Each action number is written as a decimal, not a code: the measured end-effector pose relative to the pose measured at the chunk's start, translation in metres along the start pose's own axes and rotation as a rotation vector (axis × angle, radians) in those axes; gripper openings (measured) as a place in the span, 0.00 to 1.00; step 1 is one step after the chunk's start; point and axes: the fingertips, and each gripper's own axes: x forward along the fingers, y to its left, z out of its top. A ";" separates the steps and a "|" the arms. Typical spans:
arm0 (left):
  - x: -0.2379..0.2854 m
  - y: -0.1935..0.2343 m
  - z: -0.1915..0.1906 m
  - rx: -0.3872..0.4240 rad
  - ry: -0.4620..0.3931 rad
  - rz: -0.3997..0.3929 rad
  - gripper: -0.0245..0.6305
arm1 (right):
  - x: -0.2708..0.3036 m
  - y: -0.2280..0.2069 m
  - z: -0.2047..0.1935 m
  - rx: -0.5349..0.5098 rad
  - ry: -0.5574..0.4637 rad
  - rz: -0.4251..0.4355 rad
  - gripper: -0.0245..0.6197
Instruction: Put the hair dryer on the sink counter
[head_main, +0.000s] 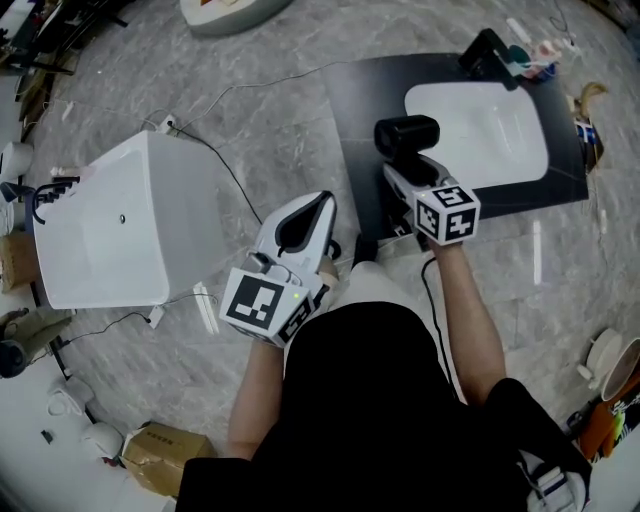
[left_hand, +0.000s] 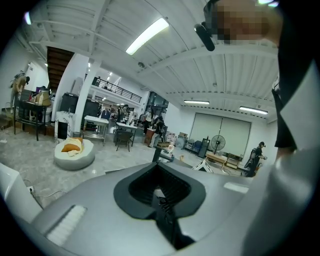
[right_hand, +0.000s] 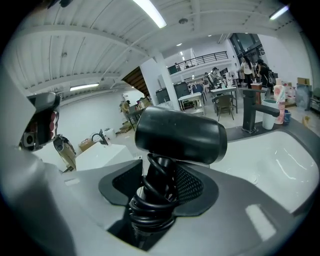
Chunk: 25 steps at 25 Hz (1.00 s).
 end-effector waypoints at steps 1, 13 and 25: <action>0.002 0.001 -0.001 0.000 -0.001 -0.002 0.03 | 0.005 -0.002 -0.003 0.000 0.013 -0.002 0.36; 0.014 0.014 -0.015 -0.030 0.035 0.012 0.03 | 0.047 -0.014 -0.036 -0.025 0.176 -0.042 0.36; 0.016 0.021 -0.017 -0.029 0.025 0.029 0.03 | 0.073 -0.017 -0.053 -0.053 0.292 -0.092 0.37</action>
